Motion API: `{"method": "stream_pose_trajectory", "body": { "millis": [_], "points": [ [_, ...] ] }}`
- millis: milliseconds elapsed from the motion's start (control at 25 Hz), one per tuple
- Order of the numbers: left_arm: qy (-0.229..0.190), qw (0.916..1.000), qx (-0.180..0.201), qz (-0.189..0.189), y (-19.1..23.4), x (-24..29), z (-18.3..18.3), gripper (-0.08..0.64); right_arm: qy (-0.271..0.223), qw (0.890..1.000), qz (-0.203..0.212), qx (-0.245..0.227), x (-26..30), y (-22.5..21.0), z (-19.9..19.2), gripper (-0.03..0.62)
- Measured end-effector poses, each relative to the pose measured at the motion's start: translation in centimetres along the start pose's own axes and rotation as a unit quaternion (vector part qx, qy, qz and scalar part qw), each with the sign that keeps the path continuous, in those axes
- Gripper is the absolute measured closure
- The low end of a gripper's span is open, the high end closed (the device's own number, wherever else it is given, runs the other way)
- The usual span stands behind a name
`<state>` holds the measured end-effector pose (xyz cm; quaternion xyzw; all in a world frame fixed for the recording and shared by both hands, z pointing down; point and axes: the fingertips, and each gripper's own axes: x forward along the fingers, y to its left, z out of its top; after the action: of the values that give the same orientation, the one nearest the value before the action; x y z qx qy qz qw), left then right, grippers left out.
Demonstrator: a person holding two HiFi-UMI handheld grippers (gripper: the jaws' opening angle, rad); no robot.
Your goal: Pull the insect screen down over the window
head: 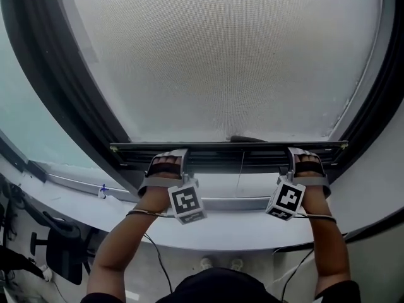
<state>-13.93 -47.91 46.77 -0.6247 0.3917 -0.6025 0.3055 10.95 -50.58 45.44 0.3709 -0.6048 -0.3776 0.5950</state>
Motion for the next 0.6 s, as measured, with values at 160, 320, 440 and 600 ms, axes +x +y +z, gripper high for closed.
{"method": "stream_pose_trajectory", "body": {
  "millis": [160, 320, 440, 600],
  "points": [
    [-0.002, 1.0000, 0.002, -0.005, -0.10, -0.09, -0.25, 0.245, 0.002, 1.000, -0.006, 0.000, 0.16, 0.16, 0.17, 0.308],
    [-0.007, 1.0000, 0.000, 0.001, -0.28, 0.04, -0.23, 0.245, 0.002, 1.000, 0.001, 0.002, 0.08, 0.41, 0.22, 0.308],
    [-0.001, 1.0000, 0.003, 0.008, -0.28, 0.18, -0.31, 0.245, 0.002, 1.000, 0.005, 0.001, 0.17, 0.43, 0.19, 0.308],
    [0.002, 0.9999, 0.016, 0.005, -0.51, 0.13, -0.36, 0.245, 0.012, 1.000, 0.027, -0.009, -0.16, 0.77, -0.04, 0.308]
  ]
}}
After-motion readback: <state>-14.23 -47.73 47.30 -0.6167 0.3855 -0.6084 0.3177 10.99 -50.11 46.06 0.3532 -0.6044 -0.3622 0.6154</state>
